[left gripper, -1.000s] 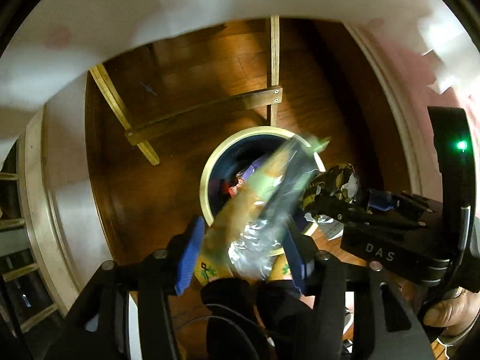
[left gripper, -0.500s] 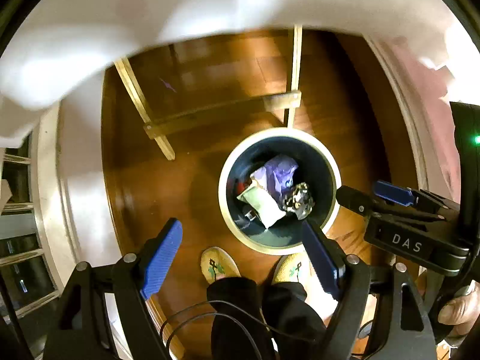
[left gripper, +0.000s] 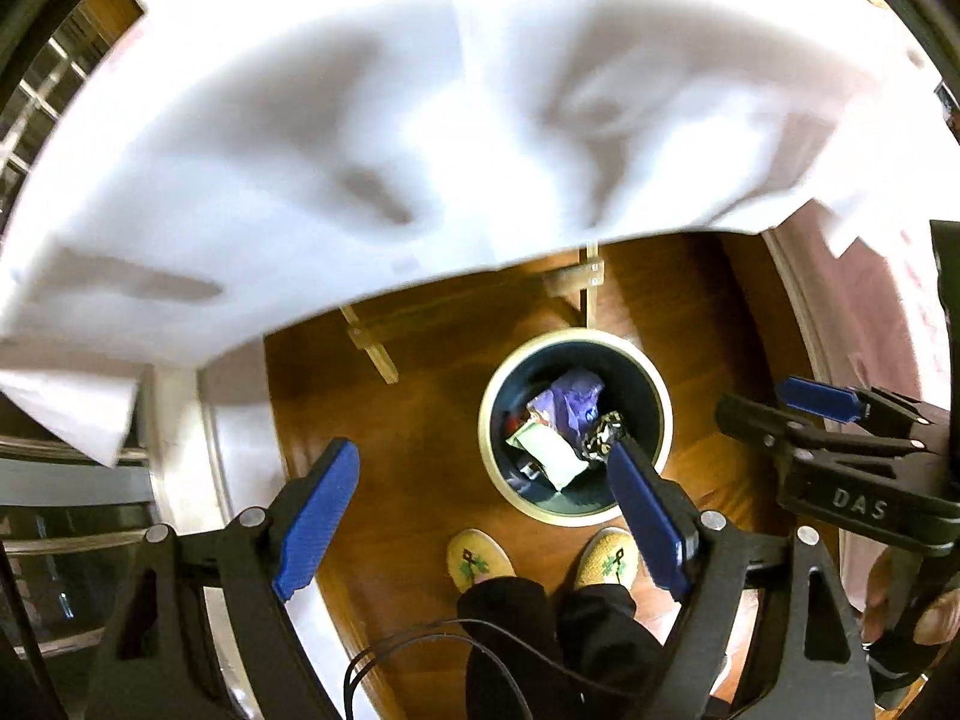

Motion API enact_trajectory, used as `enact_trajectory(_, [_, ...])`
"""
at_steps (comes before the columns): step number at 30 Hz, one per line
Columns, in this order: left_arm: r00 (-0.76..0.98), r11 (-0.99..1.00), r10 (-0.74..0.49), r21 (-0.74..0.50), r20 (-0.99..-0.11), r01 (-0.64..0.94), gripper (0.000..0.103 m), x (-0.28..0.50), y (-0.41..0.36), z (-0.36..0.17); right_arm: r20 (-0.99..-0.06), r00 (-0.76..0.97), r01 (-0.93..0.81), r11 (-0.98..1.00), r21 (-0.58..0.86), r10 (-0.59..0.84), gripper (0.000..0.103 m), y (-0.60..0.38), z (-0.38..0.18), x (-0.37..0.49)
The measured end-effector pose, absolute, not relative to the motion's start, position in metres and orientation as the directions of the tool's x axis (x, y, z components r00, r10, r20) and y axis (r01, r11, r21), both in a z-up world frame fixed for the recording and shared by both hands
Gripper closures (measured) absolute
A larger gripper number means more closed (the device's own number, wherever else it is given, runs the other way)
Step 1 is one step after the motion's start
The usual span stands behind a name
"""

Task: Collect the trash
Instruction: 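Raise both tools back over the bed toward the black card and beige box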

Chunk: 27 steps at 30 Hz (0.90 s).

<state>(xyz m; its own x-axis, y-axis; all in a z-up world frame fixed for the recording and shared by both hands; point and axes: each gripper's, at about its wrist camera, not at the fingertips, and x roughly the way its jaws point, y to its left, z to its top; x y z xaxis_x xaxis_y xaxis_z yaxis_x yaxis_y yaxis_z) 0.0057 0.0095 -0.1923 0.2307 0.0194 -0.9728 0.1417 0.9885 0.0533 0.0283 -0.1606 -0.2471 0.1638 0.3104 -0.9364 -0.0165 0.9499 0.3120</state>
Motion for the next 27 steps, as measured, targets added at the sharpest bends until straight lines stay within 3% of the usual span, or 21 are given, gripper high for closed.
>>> enact_trajectory(15, [0.398,0.977,0.018,0.101,-0.917,0.19,0.019,0.02,0.005,-0.021,-0.888,0.296,-0.114,0.936,0.333,0.352,0.033,-0.17,-0.108,0.018])
enact_trajectory(27, [0.506,0.949,0.062,0.208,-0.86,0.238,0.019,0.061,0.005,0.054,-0.831,0.43,-0.154,0.935,0.319,0.354,0.033,-0.172,-0.04,0.061])
